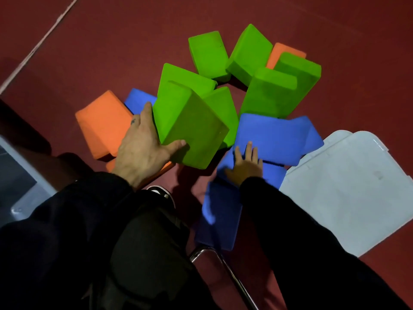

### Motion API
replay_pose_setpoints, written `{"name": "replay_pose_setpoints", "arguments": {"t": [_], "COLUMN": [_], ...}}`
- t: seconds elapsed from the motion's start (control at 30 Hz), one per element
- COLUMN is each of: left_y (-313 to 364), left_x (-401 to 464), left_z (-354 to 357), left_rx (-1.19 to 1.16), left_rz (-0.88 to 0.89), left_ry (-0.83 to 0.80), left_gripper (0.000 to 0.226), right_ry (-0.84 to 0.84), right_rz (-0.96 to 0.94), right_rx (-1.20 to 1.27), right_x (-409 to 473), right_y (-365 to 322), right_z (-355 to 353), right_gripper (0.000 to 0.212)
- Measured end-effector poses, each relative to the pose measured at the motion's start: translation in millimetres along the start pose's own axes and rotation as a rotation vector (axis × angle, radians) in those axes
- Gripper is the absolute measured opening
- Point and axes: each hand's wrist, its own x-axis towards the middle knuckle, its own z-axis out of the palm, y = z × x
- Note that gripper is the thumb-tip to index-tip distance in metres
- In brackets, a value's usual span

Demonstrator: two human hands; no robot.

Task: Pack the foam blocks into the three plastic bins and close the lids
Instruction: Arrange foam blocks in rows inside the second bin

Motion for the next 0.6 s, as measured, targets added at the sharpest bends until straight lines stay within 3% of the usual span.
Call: {"name": "replay_pose_setpoints", "arguments": {"t": [0.07,0.17,0.2,0.23,0.3,0.37,0.4,0.6], "left_y": [-1,-2,-2,-2,-1,0,0,0], "left_x": [2,4,4,4,1,-1,-2,-1], "left_z": [2,6,8,8,7,4,2,0], "left_rx": [-0.015,-0.037,-0.037,-0.036,-0.039,-0.039,-0.038,-0.043], "left_rz": [-0.004,0.007,0.014,0.020,0.033,0.034,0.029,0.015], "left_ry": [0.001,-0.012,-0.015,-0.018,-0.022,-0.016,-0.015,-0.010], "left_gripper": [0.117,0.117,0.117,0.117,0.116,0.115,0.116,0.110], "right_ry": [0.062,0.440,0.565,0.655,0.500,0.234,0.179,0.220], "right_rz": [-0.071,-0.256,-0.264,-0.242,-0.144,-0.064,-0.038,-0.063], "right_rx": [-0.006,0.071,0.062,0.012,-0.076,-0.123,-0.139,-0.243], "right_x": [-24,-37,-31,-21,3,26,33,24], "right_y": [1,1,2,4,15,27,31,35], "right_z": [4,-8,-16,-26,-50,-69,-75,-84], "right_gripper": [0.043,0.020,0.027,0.046,0.088,0.108,0.109,0.085]}}
